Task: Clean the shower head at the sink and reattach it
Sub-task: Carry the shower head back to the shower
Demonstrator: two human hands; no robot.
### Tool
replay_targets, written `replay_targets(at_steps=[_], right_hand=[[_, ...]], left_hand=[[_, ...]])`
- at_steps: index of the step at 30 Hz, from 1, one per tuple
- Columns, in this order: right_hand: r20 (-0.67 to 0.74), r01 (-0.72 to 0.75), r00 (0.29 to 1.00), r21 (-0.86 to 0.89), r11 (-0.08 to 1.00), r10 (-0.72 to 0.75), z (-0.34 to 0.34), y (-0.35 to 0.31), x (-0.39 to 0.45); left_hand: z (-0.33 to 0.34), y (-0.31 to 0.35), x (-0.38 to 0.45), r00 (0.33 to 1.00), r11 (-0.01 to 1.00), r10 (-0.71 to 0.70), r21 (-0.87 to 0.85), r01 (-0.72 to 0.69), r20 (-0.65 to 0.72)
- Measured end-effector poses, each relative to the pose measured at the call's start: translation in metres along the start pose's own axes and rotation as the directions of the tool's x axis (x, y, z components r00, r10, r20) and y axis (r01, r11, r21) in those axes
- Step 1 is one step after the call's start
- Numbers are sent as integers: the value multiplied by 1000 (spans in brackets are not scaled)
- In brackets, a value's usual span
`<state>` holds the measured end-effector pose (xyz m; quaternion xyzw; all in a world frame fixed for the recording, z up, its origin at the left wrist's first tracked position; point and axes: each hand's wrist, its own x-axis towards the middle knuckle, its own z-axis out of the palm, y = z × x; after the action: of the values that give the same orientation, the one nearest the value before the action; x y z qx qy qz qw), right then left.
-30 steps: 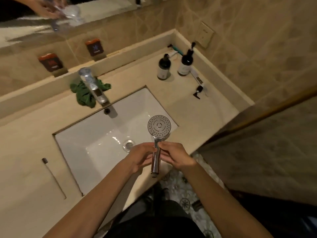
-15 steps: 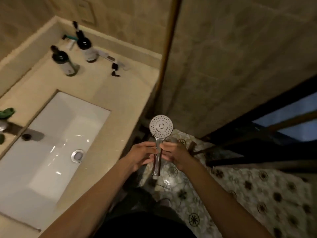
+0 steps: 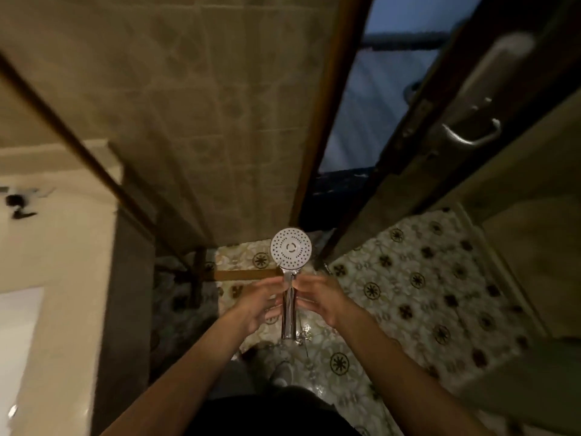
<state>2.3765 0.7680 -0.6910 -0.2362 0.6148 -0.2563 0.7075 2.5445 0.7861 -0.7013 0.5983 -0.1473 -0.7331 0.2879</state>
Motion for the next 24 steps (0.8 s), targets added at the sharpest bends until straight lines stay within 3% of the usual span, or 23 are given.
replay_targets(at_steps=[6,14,24], right_hand=[[-186,24,982,262,965,26,-71,5,-20],[-415,162,908,462,872,51,-145,-7,-30],[-523,302,851,572,763,55,-240,-13,-48]], left_hand=[[78,9,23,983,974,-82,223,44,163],[179,30,62,933,898,-184,438,32,309],[301,30,87,883,785,-281,619,-13,376]])
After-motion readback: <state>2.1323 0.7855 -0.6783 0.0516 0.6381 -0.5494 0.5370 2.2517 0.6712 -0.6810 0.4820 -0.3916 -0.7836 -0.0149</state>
